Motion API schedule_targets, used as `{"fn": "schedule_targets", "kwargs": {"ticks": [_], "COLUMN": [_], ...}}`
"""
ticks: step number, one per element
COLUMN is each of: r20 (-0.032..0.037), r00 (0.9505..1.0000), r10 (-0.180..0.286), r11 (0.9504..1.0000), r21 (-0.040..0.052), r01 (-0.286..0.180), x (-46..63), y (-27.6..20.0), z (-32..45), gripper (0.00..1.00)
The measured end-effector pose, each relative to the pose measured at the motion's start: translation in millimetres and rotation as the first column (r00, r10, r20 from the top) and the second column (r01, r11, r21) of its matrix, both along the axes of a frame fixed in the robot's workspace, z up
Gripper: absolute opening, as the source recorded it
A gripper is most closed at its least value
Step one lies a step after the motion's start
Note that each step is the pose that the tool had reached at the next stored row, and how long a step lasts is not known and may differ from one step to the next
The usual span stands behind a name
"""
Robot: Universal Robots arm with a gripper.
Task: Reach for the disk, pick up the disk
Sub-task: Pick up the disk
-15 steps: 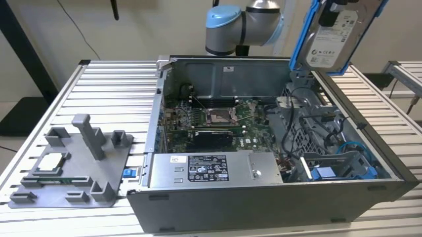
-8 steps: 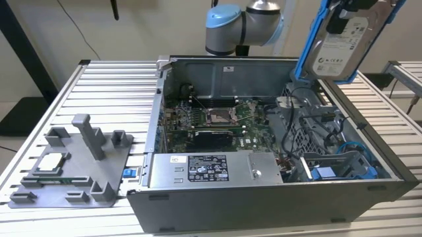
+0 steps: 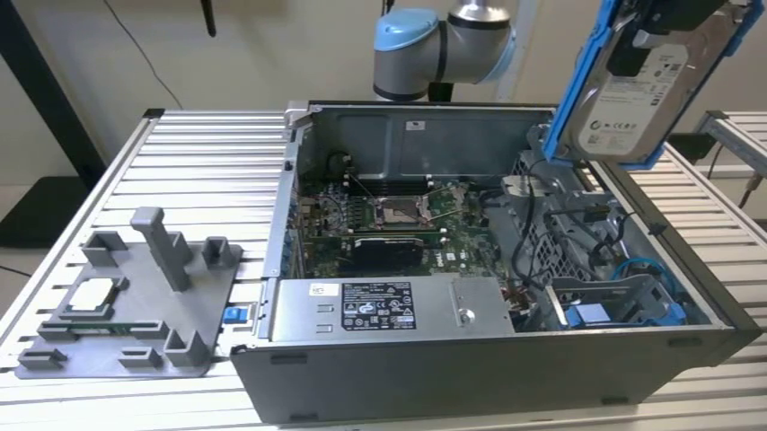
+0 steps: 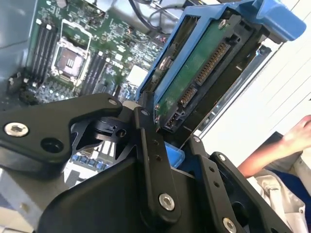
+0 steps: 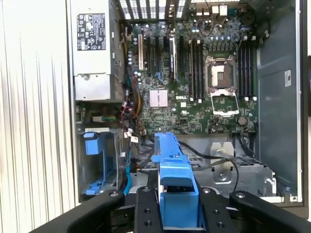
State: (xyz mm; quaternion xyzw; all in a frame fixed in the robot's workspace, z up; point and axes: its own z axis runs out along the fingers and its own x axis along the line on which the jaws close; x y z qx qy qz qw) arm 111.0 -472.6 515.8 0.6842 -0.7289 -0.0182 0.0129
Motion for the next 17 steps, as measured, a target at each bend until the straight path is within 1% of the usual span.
{"fn": "schedule_targets", "kwargs": {"ticks": [7,11,13,17], "r20": [0.0000,0.0000,0.0000,0.0000], "r00": [1.0000,1.0000,1.0000,1.0000], "r10": [0.000,0.000,0.000,0.000], "r11": [1.0000,1.0000,1.0000,1.0000], "r21": [-0.0001,-0.0002,0.0000,-0.0001], "r01": [0.000,0.000,0.000,0.000], "x": [-2.7,-4.4,-5.3,-7.1], "y": [-22.8,-34.9,-40.3,-49.3], "z": [0.0,0.0,0.0,0.0], "gripper": [0.00,0.00,0.00,0.00]}}
